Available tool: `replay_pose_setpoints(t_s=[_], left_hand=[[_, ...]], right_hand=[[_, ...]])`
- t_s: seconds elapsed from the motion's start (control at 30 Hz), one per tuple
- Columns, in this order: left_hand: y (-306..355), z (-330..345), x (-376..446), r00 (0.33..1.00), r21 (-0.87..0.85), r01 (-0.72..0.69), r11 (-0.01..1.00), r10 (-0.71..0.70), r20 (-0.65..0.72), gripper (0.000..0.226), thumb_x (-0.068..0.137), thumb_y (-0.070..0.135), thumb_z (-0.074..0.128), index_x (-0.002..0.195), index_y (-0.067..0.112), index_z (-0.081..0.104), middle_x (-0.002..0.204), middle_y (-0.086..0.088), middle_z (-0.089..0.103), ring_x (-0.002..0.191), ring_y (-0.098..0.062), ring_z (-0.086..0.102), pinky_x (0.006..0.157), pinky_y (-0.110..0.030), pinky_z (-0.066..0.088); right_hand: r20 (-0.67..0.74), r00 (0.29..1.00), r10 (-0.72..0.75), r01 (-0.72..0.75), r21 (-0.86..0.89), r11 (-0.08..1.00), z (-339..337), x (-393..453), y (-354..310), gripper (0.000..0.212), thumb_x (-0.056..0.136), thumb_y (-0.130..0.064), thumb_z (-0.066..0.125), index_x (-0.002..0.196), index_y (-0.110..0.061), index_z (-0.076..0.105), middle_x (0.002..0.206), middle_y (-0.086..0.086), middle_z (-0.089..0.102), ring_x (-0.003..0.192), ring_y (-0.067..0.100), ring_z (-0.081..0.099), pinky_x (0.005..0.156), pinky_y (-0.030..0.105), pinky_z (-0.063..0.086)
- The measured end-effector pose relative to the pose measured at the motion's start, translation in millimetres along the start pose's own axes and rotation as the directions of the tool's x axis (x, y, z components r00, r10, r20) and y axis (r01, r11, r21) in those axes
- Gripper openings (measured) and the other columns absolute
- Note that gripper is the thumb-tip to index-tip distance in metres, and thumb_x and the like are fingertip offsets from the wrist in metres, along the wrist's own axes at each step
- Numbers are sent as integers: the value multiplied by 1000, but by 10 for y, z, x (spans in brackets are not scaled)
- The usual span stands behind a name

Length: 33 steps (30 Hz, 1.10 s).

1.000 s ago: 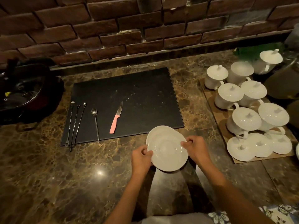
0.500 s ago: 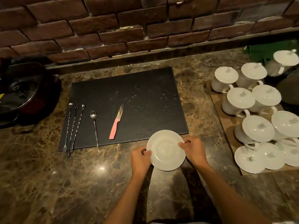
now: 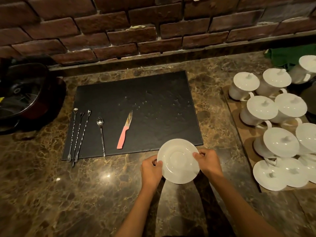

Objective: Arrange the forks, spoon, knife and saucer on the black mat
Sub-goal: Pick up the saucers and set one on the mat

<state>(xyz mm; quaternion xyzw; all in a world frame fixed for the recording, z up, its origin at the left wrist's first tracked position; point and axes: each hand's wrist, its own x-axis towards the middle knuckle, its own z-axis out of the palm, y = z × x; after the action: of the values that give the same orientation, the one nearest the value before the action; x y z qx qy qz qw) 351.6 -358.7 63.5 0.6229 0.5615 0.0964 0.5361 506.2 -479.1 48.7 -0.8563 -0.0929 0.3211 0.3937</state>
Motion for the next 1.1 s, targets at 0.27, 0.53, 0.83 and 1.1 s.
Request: replay_pose_setpoints(t_s=[0.27, 0.53, 0.83, 1.1], left_hand=[[548, 27, 519, 997, 2, -80, 997, 80, 0, 33, 91, -1, 62, 73, 27, 64, 80, -2, 63, 77, -19, 56, 71, -36, 53], [759, 213, 935, 999, 57, -37, 998, 37, 1, 21, 94, -1, 61, 101, 9, 78, 82, 2, 66, 84, -20, 64, 78, -42, 61], [652, 248, 999, 997, 56, -77, 995, 76, 20, 27, 94, 4, 63, 84, 26, 74, 76, 11, 67, 73, -8, 62, 58, -17, 52], [485, -143, 850, 999, -58, 18, 998, -17, 28, 21, 96, 17, 68, 116, 12, 72, 95, 1, 70, 98, -25, 69, 97, -48, 58]], right_hand=[[-80, 991, -105, 108, 45, 993, -131, 508, -495, 37, 86, -13, 63, 50, -16, 52, 51, -3, 46, 52, 13, 43, 51, 28, 35], [-87, 994, -72, 70, -29, 997, -110, 936, -676, 30, 90, -16, 61, 60, -17, 58, 62, 3, 54, 63, 19, 52, 51, 25, 35], [-87, 992, -95, 91, -47, 995, -67, 981, -583, 23, 89, -19, 61, 69, -8, 67, 68, 11, 64, 66, 26, 61, 58, 36, 49], [-204, 978, -39, 51, 54, 997, -95, 717, -635, 27, 95, -27, 52, 81, -12, 69, 75, 6, 65, 69, 19, 60, 59, 32, 47]])
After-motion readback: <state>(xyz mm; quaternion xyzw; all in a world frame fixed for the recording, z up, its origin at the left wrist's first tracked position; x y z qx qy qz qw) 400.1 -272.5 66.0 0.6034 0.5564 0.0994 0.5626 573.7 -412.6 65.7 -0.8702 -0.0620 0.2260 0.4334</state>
